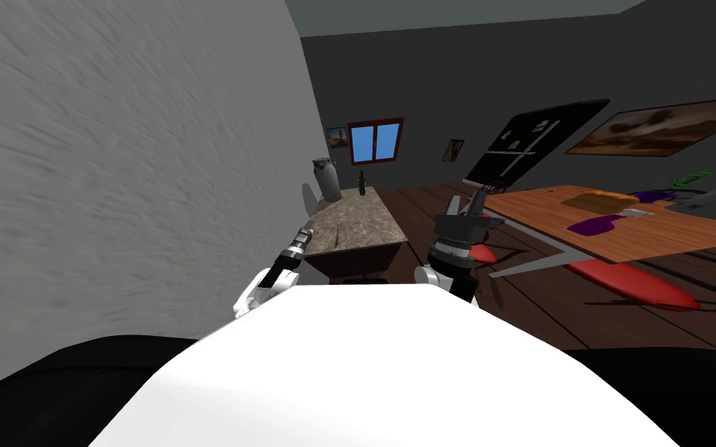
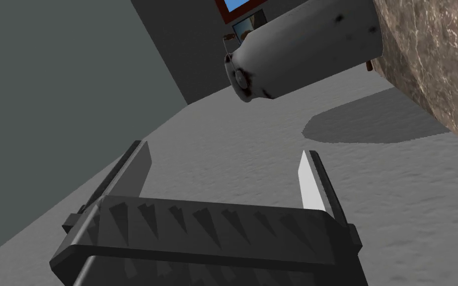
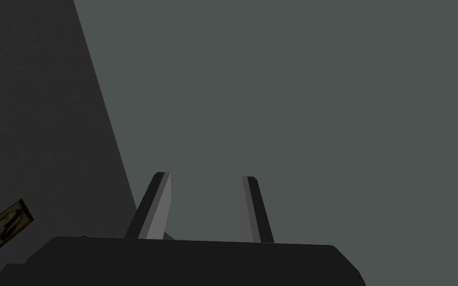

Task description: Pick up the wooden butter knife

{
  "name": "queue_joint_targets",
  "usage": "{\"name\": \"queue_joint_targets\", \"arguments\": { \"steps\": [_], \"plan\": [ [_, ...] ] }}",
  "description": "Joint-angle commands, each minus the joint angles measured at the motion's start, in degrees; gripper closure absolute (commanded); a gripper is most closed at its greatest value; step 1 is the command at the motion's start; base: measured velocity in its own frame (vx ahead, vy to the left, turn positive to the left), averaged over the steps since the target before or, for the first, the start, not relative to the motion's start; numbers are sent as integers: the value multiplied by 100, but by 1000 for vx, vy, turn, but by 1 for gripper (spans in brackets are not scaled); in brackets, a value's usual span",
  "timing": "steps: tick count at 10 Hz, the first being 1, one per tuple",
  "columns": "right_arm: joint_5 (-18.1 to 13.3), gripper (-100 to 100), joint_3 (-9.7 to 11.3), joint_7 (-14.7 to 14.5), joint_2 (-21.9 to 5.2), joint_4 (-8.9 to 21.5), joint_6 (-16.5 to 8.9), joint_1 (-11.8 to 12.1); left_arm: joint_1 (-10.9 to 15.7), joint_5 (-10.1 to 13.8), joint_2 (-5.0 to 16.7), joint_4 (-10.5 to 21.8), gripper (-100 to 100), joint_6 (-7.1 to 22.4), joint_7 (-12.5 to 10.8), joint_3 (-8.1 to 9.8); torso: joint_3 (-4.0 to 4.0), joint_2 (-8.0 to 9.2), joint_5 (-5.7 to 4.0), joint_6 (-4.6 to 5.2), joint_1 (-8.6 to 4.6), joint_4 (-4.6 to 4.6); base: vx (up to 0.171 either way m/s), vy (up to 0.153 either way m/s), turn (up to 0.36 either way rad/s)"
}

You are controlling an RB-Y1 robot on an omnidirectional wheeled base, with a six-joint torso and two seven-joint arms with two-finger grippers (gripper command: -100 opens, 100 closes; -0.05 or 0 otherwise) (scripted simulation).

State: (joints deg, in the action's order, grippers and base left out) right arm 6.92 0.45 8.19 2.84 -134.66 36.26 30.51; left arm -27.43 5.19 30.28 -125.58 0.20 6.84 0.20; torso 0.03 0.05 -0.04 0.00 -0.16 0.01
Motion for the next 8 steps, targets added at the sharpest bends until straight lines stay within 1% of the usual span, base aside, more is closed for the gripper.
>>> {"name": "queue_joint_targets", "arguments": {
  "steps": [1,2,3,4,5,6,7,8],
  "plan": [
    [0,0,0,0,0,0,0,0,-28,75,286,73,-100,286,55,-31,0,0,0,0,0,0,-18,-61,-75],
    [0,0,0,0,0,0,0,0,-28,75,357,73,-100,370,55,-31,1,2,-1,0,-5,0,-12,-44,-20],
    [0,0,0,0,0,0,0,0,-7,140,565,126,-100,601,81,-49,0,0,0,-1,0,0,-14,-37,-62],
    [0,0,0,0,0,0,0,0,-7,140,600,126,-100,631,81,-49,0,0,1,0,3,0,-9,-27,-27],
    [0,0,0,0,0,0,0,0,13,211,840,177,-100,857,108,-68,0,-1,2,-1,6,0,-9,-33,-71],
    [0,0,0,0,0,0,0,0,32,287,1026,228,-100,1023,133,-91,-1,-2,1,0,5,0,-10,-52,-123],
    [0,0,0,0,0,0,0,0,32,287,1075,228,-100,1147,133,-91,-1,-2,0,1,0,0,-6,-40,-35],
    [0,0,0,0,0,0,0,0,51,368,1297,278,-100,1354,158,-116,-1,-3,1,-2,2,0,-2,-36,-94]
  ]
}}
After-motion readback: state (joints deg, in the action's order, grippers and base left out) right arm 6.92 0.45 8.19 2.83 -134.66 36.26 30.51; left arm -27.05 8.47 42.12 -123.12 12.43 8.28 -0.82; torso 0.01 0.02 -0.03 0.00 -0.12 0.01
